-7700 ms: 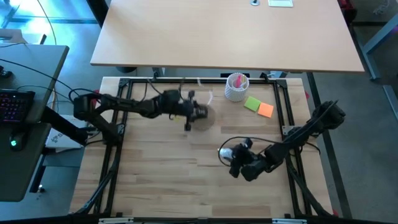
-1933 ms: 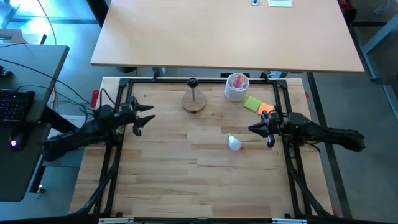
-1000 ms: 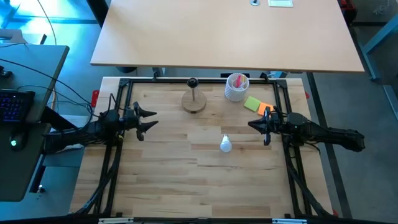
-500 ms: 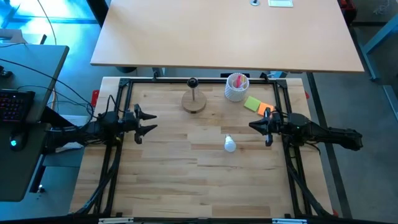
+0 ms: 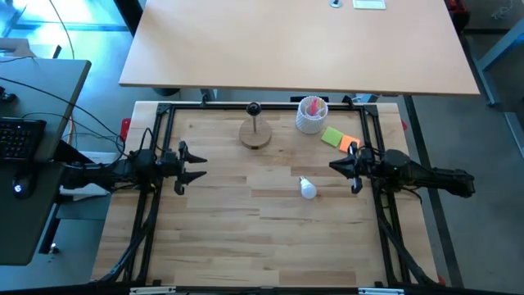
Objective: Screw lightbulb
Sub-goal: Return to Home Position
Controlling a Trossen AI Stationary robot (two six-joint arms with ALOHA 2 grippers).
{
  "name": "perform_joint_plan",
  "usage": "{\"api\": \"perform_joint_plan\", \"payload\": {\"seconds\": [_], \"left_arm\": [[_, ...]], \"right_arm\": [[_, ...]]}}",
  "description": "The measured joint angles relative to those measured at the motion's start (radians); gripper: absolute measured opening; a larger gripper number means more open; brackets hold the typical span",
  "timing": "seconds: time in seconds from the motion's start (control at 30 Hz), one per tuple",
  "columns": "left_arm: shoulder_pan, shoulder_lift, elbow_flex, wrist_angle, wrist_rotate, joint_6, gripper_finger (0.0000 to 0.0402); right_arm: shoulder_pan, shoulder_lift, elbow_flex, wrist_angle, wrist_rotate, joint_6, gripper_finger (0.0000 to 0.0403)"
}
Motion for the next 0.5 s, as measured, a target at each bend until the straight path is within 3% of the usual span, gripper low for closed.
{"api": "perform_joint_plan", "payload": {"seconds": [0.5], "left_arm": [[0.0,0.0,0.0,0.001,0.0,0.0,0.0207]], "right_arm": [[0.0,0.001,0.0,-0.012,-0.001,0.0,0.0023]]}}
